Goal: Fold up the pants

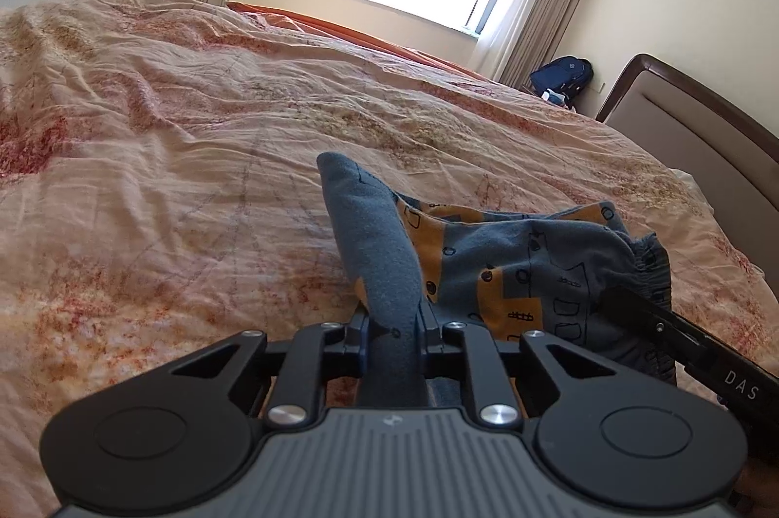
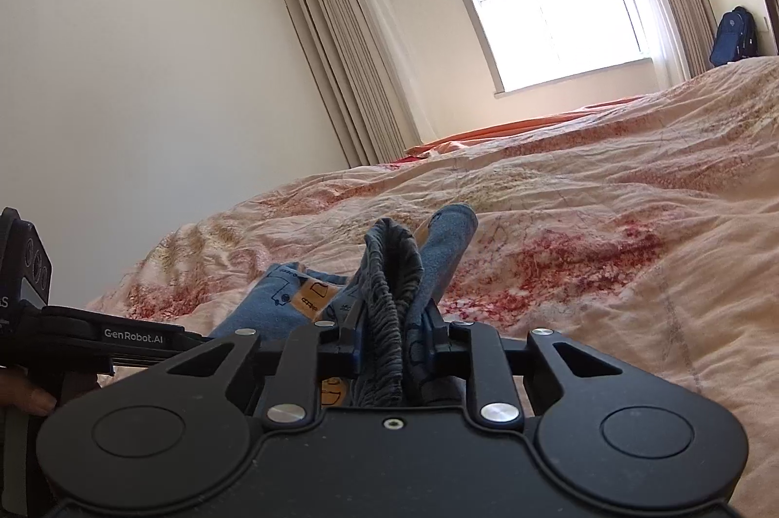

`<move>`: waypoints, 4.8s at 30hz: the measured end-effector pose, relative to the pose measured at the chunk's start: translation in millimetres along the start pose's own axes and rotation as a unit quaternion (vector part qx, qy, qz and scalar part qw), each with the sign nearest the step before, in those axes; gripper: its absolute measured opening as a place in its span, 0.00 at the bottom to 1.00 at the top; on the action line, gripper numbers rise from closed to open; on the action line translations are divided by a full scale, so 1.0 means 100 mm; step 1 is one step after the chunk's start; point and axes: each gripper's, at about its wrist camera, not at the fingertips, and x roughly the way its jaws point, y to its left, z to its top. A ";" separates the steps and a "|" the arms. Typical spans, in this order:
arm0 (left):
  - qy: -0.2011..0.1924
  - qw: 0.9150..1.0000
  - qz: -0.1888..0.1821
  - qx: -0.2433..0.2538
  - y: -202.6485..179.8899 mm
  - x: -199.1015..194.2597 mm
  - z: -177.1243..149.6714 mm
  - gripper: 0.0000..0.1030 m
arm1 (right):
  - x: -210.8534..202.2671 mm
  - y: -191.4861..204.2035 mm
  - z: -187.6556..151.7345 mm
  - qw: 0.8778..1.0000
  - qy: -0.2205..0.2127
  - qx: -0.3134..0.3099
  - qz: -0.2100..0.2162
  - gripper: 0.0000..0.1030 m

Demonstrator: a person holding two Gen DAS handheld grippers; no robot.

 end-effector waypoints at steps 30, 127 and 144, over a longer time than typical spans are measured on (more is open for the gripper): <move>-0.038 0.997 0.060 0.011 0.66 0.33 0.83 0.17 | 1.17 0.40 0.51 0.999 -0.027 0.011 0.043 0.21; -0.163 0.975 0.133 0.075 0.27 -1.40 -0.88 1.00 | -0.75 1.14 -0.60 0.983 -0.086 -0.105 -0.125 1.00; -0.161 0.975 0.133 0.076 0.27 -1.39 -0.88 1.00 | -0.73 1.13 -0.62 0.983 -0.084 -0.103 -0.125 1.00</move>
